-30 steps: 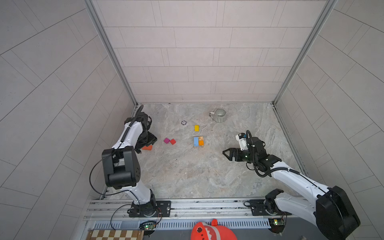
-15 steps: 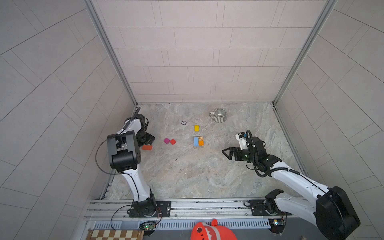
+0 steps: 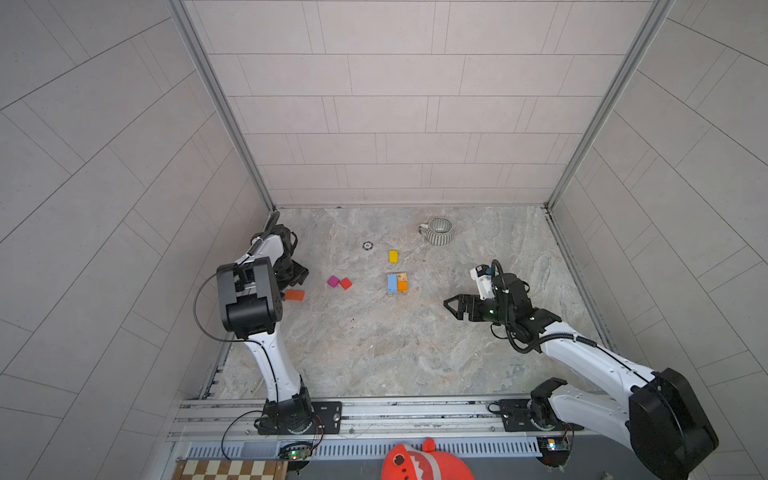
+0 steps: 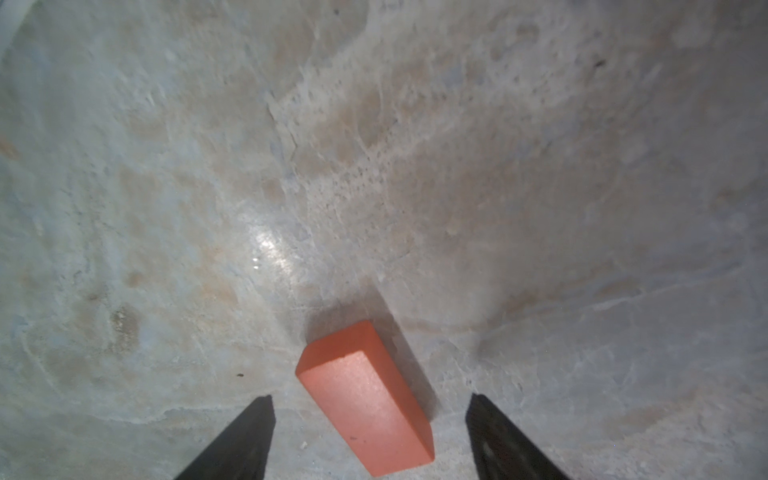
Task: Build the wood block tower
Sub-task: 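Lower left gripper and close it on the orange-red block, then lift the orange-red block and carry it toward the stack with left gripper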
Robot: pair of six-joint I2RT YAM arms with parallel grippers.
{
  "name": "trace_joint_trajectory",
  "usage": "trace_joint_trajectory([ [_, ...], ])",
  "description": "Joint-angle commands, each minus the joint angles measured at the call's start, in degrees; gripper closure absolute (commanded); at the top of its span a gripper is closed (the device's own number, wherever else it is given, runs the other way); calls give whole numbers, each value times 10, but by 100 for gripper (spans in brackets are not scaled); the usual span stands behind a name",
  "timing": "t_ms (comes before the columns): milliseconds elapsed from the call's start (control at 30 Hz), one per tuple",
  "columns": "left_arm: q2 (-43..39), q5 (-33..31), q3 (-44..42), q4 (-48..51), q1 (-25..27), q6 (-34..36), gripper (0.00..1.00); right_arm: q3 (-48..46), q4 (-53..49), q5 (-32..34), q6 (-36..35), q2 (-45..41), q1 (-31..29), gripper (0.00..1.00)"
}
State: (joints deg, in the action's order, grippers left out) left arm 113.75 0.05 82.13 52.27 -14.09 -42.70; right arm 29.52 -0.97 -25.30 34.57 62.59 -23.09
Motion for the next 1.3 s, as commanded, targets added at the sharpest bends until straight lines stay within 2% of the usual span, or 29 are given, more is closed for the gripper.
trace_joint_trajectory([
  [0, -2, -4, 7, 8, 0, -8, 26, -5, 10, -3, 4, 1, 1, 0],
  [300, -19, 3, -30, -14, 5, -19, 39, -6, 8, -3, 4, -6, 2, 0],
  [833, -37, 4, -43, -12, 21, -12, 70, -5, 6, -6, 5, -11, 2, 0],
  [1200, -61, -16, -38, 8, 55, 9, 73, -6, 5, -5, 4, -15, 2, 0],
  [1267, -66, -24, -33, 17, 67, 31, 73, -5, 3, -3, 3, -16, 2, 0],
])
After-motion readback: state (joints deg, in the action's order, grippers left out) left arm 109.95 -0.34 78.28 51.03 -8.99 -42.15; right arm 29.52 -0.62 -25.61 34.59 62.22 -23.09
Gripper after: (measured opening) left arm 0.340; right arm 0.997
